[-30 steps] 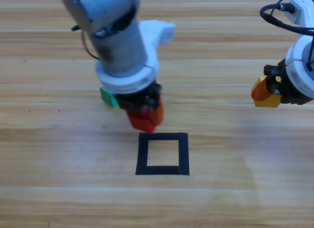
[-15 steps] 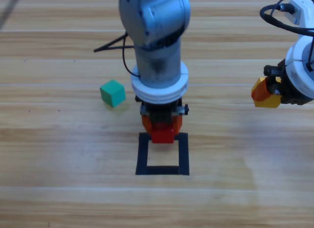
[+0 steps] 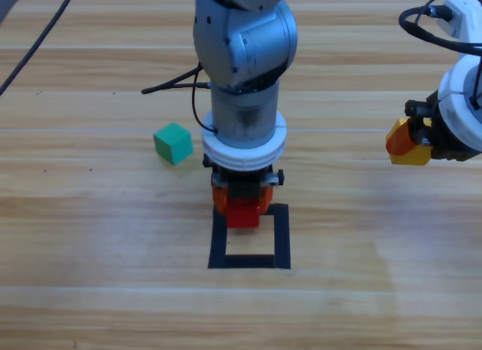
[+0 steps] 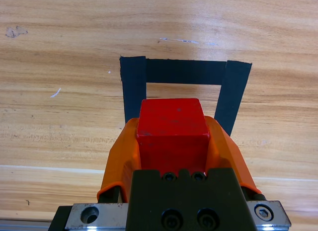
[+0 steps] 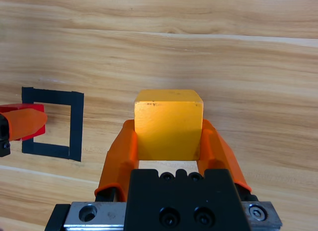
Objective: Stack the blocks in the rectangular block: red at the bottom, yellow in the middle, green on top
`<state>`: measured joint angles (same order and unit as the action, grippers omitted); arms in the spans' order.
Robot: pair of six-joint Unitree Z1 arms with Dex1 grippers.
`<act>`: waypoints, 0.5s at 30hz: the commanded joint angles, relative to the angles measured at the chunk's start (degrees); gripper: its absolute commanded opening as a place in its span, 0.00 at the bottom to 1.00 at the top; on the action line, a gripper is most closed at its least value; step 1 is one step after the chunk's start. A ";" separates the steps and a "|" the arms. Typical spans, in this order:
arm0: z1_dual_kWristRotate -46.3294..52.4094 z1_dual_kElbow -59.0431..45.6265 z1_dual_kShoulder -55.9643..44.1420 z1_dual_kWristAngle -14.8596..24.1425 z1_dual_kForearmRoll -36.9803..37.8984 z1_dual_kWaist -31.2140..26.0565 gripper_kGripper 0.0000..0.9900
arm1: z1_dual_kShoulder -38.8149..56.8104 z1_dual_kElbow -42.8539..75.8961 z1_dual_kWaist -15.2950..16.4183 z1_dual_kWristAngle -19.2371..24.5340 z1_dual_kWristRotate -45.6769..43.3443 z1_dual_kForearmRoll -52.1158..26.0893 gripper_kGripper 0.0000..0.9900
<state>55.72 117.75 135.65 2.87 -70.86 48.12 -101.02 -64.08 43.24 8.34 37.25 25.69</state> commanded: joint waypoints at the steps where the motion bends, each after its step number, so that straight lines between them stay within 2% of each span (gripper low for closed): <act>1: 0.80 -0.33 3.04 -0.50 -0.51 1.62 0.00 | -0.75 1.24 1.59 -0.61 0.02 1.11 0.19; 15: 0.09 -0.50 5.07 -0.50 0.98 3.03 0.00 | -1.19 1.06 1.59 -0.61 0.02 1.11 0.19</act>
<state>55.71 117.75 138.08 2.76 -70.66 49.59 -101.02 -64.08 43.24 8.34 37.25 25.69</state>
